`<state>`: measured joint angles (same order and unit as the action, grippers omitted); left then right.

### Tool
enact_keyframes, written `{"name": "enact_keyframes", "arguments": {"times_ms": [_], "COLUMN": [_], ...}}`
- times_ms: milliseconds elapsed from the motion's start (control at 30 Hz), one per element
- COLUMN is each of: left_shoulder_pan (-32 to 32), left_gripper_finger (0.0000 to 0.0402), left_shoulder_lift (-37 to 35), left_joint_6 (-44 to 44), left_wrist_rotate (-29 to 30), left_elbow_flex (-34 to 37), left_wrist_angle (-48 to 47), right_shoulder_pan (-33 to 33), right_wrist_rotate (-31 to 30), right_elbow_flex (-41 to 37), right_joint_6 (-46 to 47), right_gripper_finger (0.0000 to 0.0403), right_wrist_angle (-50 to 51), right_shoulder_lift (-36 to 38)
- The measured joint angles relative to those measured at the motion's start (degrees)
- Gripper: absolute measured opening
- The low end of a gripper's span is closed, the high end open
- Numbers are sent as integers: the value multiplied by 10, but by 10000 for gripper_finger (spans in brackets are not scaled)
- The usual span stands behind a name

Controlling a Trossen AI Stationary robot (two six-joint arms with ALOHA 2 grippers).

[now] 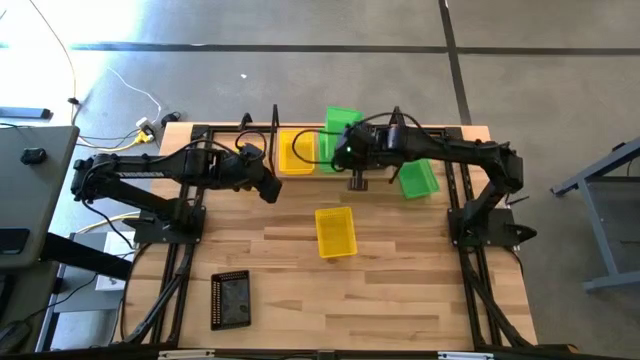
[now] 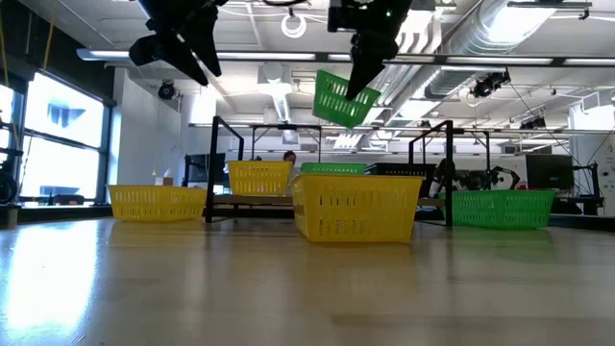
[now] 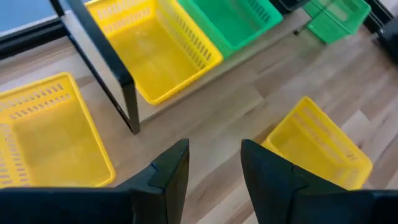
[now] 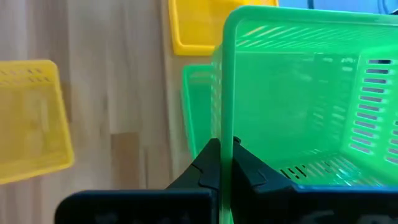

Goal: Stack baskets on shelf by color
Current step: Stack the bottom green bin on top of the green bin on the shelf

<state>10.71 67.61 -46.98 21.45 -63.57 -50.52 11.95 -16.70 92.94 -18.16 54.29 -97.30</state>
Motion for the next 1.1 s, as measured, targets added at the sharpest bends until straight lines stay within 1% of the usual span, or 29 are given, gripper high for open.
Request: {"name": "enact_keyframes", "arguments": {"times_ms": [100, 167, 267, 400, 700, 800, 1100], "left_shoulder_pan": [14, 22, 34, 47, 51, 51, 51], "left_gripper_finger": [135, 135, 135, 135, 135, 135, 135], "left_shoulder_lift": [0, 0, 0, 0, 0, 0, 0], "left_joint_6": [-11, -11, -15, -15, -24, -24, -24], "left_wrist_rotate": [0, 0, 1, 2, 2, 2, 2], "left_elbow_flex": [0, 0, 0, 0, 0, 0, 0], "left_wrist_angle": [0, 1, 2, 0, -3, -4, -7], "right_shoulder_pan": [22, 31, 36, 36, 38, 39, 43], "right_wrist_rotate": [20, 22, 24, 48, 44, 32, 33], "right_elbow_flex": [0, 0, 0, 0, 0, 0, 0], "right_joint_6": [-17, -25, -31, -35, -44, -44, -49], "right_gripper_finger": [0, 0, 0, 0, 0, 0, 0], "right_wrist_angle": [-18, -26, -32, -35, -28, -26, -22], "right_shoulder_lift": [-11, -21, -31, -49, -96, -106, -126]}}
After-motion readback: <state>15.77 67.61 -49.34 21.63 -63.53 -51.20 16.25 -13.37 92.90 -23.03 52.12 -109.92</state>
